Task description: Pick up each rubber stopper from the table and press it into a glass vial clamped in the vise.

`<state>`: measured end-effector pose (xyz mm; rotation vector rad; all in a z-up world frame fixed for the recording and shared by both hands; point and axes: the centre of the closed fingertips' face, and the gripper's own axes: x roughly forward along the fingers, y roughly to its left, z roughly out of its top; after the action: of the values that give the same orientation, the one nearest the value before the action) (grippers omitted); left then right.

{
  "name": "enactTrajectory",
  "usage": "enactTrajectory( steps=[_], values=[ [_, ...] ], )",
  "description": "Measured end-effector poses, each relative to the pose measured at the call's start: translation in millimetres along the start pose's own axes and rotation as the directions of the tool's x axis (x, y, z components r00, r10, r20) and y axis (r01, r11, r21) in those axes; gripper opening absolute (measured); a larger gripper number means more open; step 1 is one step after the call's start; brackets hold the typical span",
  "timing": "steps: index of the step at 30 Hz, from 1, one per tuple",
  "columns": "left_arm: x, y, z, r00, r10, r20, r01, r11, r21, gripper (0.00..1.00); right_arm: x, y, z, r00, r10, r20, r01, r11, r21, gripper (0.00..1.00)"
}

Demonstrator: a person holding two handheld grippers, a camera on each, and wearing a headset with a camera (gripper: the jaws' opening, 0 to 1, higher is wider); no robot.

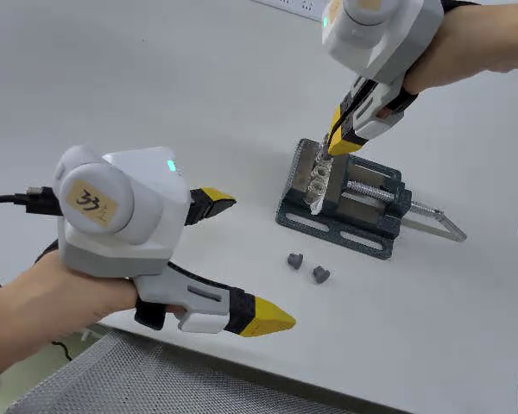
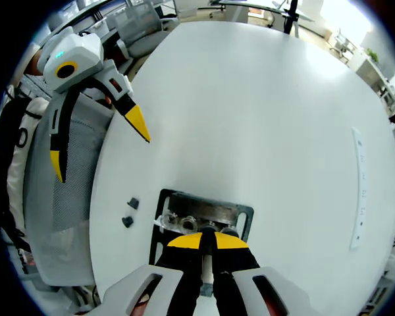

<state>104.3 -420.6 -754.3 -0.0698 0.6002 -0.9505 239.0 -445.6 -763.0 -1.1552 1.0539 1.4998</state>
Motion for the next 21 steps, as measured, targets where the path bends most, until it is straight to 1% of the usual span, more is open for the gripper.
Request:
enactTrajectory(
  steps=[12,17,21],
  values=[
    [1.5,0.5,-1.1,1.0000,-0.005,-0.002,0.005,1.000,-0.004,0.92,0.1,1.2,-0.4,0.9999,0.010,0.000,-0.010,1.000,0.002,0.00],
    [2.3,2.0,-0.7,1.0000,-0.003,0.001,0.003,1.000,-0.007,0.92,1.4,-1.5,-0.7,0.9999,0.014,-0.005,-0.014,1.000,0.008,0.00],
    [2.8,3.3,0.1,1.0000,-0.003,0.004,0.003,1.000,-0.010,0.92,1.5,-1.9,-0.6,0.9998,0.018,-0.001,-0.018,1.000,0.025,0.00]
  ],
)
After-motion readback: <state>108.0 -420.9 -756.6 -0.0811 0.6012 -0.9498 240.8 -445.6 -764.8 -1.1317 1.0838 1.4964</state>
